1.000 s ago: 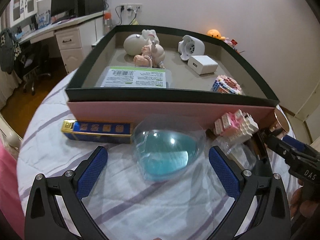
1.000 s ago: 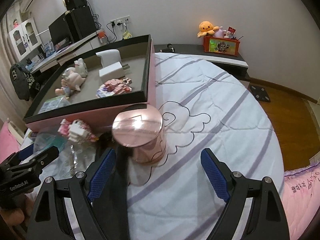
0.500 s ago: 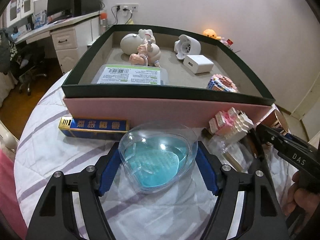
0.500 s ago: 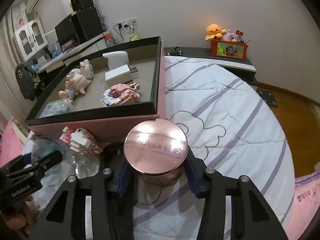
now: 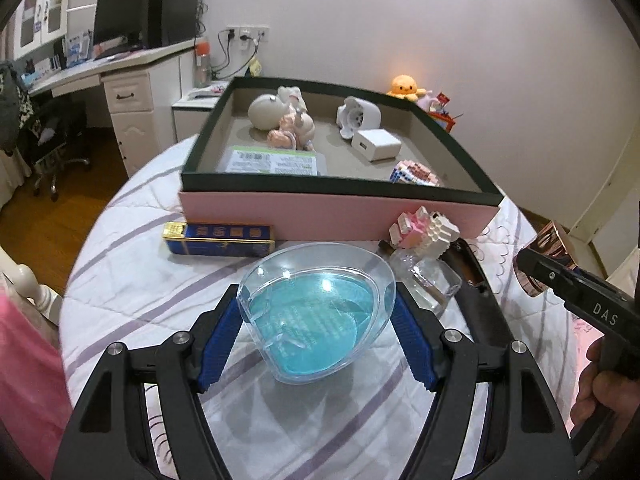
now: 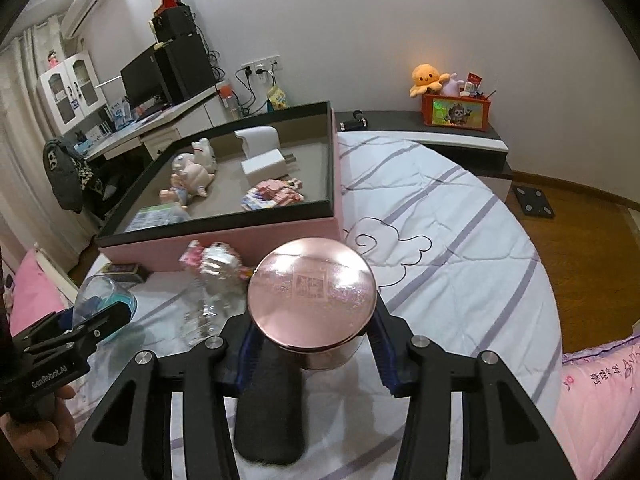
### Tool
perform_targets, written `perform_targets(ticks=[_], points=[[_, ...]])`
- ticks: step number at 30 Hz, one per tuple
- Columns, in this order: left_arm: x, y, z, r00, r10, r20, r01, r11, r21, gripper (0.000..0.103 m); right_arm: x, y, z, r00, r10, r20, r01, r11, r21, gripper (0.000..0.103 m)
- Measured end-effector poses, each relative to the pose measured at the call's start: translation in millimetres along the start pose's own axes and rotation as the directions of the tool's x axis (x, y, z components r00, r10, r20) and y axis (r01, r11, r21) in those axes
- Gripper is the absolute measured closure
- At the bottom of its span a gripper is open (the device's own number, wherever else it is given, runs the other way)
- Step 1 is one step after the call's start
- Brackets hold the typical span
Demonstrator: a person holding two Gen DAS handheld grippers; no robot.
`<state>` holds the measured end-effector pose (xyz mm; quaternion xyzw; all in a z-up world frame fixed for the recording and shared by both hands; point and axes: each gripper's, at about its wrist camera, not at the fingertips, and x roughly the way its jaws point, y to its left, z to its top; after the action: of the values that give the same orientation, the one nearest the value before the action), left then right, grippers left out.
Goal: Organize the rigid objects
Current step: 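Carry the blue dish and rose-gold canister into the box and open both tools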
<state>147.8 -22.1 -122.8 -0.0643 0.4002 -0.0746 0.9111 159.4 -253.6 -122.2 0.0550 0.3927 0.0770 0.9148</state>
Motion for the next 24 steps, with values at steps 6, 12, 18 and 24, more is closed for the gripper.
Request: perform_targets(ticks=[6, 12, 18, 24], points=[[-19, 7, 7, 0.999, -0.007, 0.041, 0.007, 1.0, 0.001, 0.03, -19, 16, 5, 0.999, 0.032, 0.031, -0.032, 0.999, -0.025, 0.054], [-33, 14, 41, 0.993, -0.003, 0.114, 0.001, 1.0, 0.016, 0.03, -25, 37, 30, 0.996, 0.053, 0.073, -0.047, 0.995, -0.082, 0.054], [-30, 12, 84, 0.983, -0.001, 0.181, -0.007, 0.999, 0.042, 0.029, -15, 52, 75, 0.99, 0.074, 0.118, -0.058, 0.989, -0.133, 0.054], [-1, 7, 118, 0.983, -0.009, 0.182, -0.001, 0.998, 0.055, 0.029, 19, 53, 108, 0.992, 0.077, 0.101, -0.063, 0.989, -0.132, 0.054]])
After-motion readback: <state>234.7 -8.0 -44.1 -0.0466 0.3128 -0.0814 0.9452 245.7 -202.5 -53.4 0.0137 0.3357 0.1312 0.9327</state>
